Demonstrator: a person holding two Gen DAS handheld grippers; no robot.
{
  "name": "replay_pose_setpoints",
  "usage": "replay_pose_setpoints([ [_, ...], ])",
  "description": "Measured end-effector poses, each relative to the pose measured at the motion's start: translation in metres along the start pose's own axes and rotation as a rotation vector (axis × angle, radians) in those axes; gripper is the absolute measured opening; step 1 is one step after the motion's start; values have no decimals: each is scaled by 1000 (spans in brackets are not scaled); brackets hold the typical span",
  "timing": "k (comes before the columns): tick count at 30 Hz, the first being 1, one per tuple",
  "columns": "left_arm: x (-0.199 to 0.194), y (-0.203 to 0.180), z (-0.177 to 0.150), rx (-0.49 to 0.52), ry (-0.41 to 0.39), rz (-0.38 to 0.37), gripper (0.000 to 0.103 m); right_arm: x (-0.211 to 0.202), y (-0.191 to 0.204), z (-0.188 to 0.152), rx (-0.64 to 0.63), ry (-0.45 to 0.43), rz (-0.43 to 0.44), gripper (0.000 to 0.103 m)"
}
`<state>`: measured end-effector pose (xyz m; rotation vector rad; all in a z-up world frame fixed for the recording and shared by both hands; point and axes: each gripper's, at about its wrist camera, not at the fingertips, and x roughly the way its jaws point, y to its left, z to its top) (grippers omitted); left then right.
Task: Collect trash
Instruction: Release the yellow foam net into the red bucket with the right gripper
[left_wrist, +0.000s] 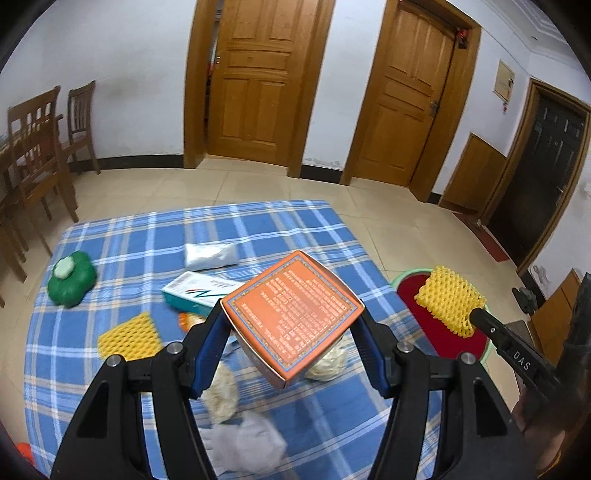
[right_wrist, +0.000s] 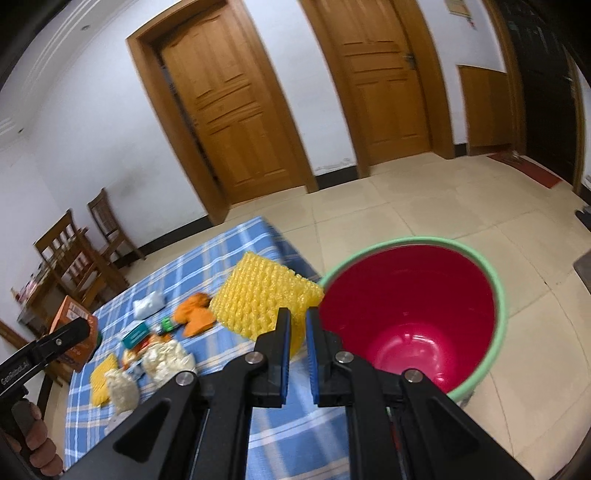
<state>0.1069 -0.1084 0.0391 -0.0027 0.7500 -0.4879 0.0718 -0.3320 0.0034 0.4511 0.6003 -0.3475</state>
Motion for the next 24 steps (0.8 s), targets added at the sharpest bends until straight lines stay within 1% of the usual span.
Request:
replay_pose_setpoints([
  [5, 12, -29, 5, 47, 13, -27, 65, 1, -31, 5, 46, -12, -63, 10],
  [13, 38, -71, 10, 119, 48, -68, 65, 11, -71, 2, 108, 11, -132, 10],
  [19, 56, -96, 9, 166, 68, -86, 65, 18, -96, 3, 152, 28, -168, 11],
  [22, 63, -105, 7, 180, 82, -95, 65, 21, -106, 1, 174, 39, -184, 14],
  [24, 70, -112, 4, 190, 98, -105, 65, 21, -111, 1, 192, 44, -184, 14],
])
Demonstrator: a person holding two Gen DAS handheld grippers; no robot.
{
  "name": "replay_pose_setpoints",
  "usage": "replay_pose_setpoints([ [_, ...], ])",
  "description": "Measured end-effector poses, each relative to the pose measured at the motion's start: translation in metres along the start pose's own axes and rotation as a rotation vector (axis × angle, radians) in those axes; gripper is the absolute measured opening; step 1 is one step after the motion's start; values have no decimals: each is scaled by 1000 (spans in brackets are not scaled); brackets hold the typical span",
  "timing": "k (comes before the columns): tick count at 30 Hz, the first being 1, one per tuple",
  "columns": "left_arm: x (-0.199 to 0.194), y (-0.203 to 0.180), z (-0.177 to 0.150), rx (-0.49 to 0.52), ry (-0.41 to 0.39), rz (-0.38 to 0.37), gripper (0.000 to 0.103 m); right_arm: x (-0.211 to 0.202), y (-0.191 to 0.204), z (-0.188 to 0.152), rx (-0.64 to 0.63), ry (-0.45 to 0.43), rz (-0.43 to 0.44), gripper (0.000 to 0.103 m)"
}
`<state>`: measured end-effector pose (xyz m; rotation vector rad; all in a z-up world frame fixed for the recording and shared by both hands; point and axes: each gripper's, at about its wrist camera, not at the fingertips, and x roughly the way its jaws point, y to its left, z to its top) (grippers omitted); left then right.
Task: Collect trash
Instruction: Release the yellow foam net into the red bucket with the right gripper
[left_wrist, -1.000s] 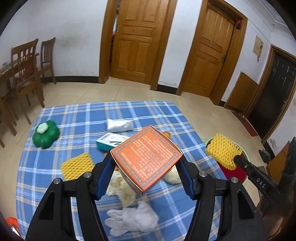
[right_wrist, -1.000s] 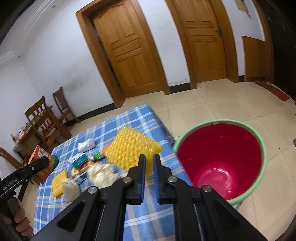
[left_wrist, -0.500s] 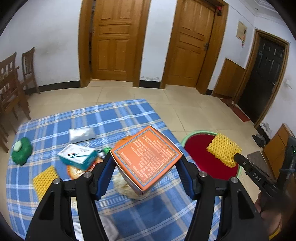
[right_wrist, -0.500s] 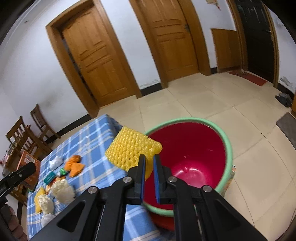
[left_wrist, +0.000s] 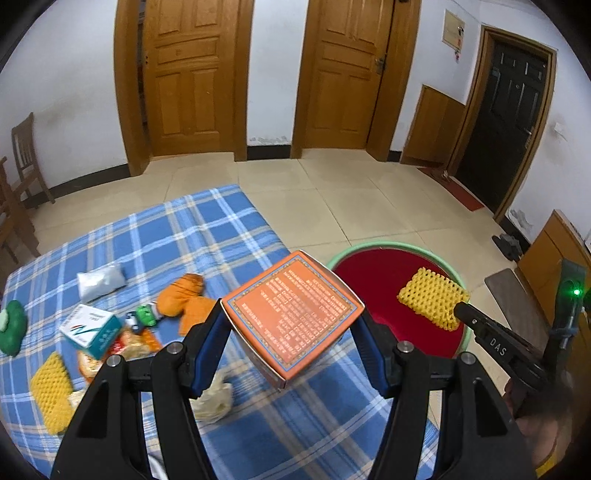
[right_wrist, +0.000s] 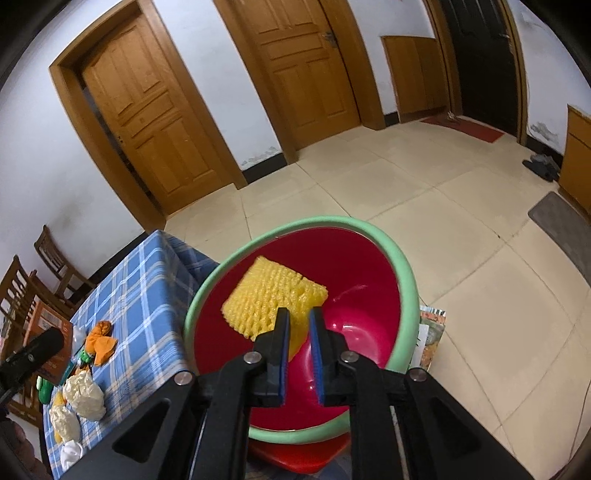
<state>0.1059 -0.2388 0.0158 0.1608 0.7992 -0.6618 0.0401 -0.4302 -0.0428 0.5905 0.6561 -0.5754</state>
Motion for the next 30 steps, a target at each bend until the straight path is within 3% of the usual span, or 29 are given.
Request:
replay_pose_setpoints([
  [6, 20, -15, -2, 24, 38, -22, 65, 0, -10, 1, 21, -4, -11, 16],
  [10, 29, -23, -3, 41, 52, -34, 65, 0, -14, 2, 36, -8, -17, 27],
  [19, 47, -42, -5, 79, 85, -62, 65, -8, -30, 8, 83, -32, -22, 37],
  [30, 70, -72, -15, 191, 133, -85, 68, -13, -44, 13, 114, -42, -30, 38],
])
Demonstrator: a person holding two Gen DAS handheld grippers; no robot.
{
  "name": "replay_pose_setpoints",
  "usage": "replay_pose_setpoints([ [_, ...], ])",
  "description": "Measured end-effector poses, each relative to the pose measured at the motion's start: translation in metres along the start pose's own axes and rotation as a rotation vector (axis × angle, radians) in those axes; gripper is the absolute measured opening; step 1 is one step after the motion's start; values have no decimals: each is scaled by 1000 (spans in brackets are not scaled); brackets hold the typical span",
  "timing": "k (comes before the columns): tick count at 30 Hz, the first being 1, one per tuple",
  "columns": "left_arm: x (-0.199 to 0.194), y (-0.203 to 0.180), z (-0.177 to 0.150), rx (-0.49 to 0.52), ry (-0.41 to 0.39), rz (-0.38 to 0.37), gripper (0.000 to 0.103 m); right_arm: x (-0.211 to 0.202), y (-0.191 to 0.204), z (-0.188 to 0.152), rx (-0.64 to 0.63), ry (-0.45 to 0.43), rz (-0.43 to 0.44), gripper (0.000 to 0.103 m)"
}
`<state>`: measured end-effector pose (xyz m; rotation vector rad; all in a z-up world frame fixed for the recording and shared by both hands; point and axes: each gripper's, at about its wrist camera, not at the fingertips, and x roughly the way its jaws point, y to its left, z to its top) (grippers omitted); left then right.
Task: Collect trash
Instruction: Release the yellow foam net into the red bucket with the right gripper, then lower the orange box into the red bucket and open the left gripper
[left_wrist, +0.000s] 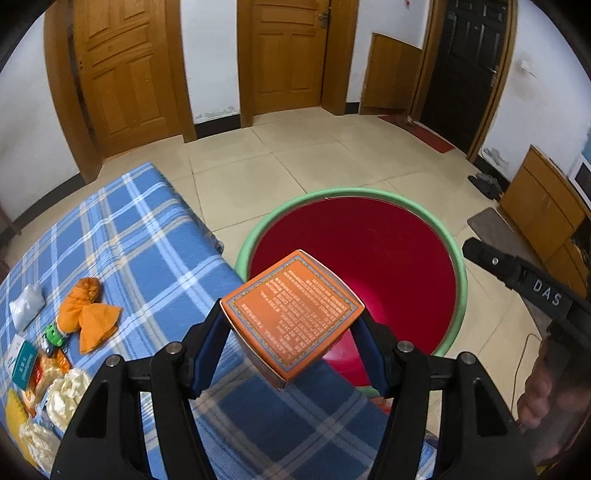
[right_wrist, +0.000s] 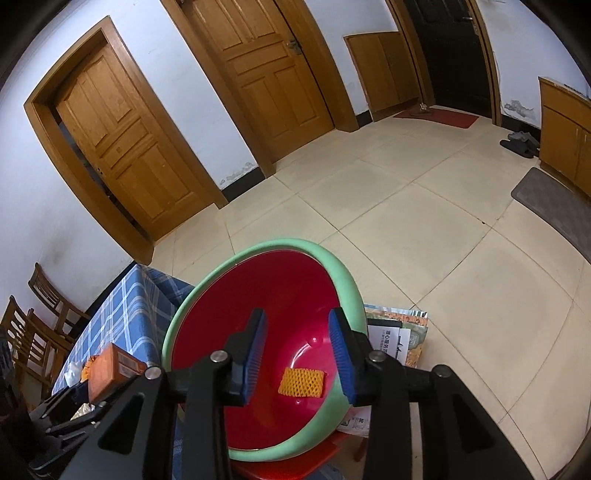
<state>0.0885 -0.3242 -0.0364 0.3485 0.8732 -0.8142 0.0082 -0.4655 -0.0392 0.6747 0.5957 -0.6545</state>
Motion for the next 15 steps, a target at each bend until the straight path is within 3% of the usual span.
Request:
replay_pose_setpoints([
  [3, -2, -2, -1, -3, -10, 2, 78, -1, -1, 0, 2, 0, 3, 38],
  [15, -11, 7, 3, -51, -34, -12, 79, -4, 3, 2, 0, -12, 13, 39],
])
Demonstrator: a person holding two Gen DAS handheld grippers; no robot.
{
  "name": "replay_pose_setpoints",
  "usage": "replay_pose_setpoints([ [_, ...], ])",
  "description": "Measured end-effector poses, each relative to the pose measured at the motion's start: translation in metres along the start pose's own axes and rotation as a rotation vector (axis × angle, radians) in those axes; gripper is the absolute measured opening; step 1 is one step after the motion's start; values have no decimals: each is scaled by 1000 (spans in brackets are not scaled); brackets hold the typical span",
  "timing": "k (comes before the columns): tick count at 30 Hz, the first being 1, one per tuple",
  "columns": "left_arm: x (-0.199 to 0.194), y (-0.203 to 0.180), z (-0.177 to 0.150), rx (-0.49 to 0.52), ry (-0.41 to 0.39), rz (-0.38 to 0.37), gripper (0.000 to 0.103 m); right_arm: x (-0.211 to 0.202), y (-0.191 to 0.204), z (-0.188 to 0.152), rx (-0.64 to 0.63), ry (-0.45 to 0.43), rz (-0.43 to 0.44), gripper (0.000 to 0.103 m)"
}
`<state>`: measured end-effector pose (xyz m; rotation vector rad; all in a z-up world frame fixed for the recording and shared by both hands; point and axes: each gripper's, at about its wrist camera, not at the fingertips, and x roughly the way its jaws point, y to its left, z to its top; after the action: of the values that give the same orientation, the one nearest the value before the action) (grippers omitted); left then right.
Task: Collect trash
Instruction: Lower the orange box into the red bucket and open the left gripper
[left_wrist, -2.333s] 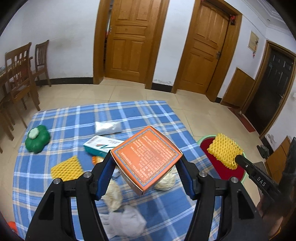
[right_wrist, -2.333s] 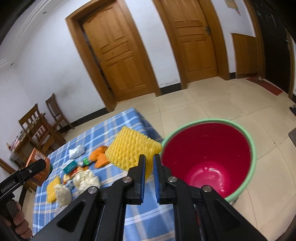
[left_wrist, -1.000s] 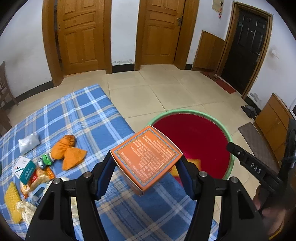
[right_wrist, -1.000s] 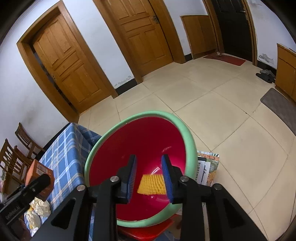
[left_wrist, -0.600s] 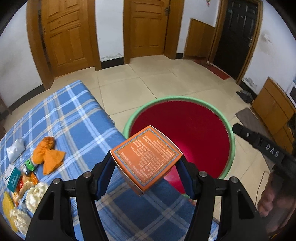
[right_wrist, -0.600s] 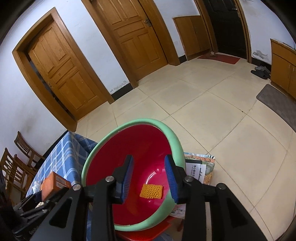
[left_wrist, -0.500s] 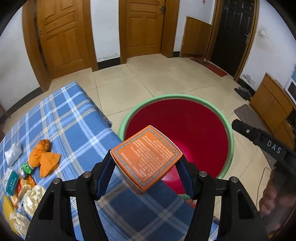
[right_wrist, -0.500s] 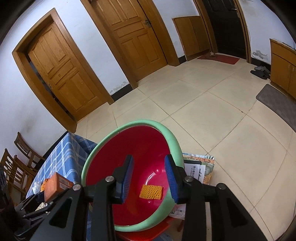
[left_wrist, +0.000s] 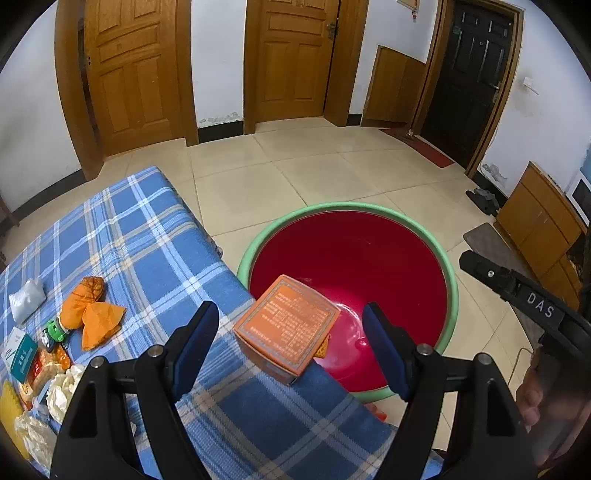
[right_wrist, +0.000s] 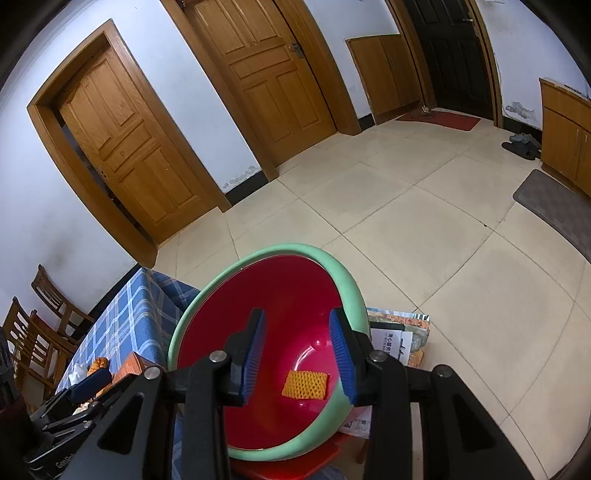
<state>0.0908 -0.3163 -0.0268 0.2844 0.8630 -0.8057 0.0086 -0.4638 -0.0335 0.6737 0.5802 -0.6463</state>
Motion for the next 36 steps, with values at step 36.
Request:
replay_pose_setpoints([
  [36, -31, 24, 12, -128, -46, -36, 73, -10, 8, -1, -17, 2, 32, 43],
])
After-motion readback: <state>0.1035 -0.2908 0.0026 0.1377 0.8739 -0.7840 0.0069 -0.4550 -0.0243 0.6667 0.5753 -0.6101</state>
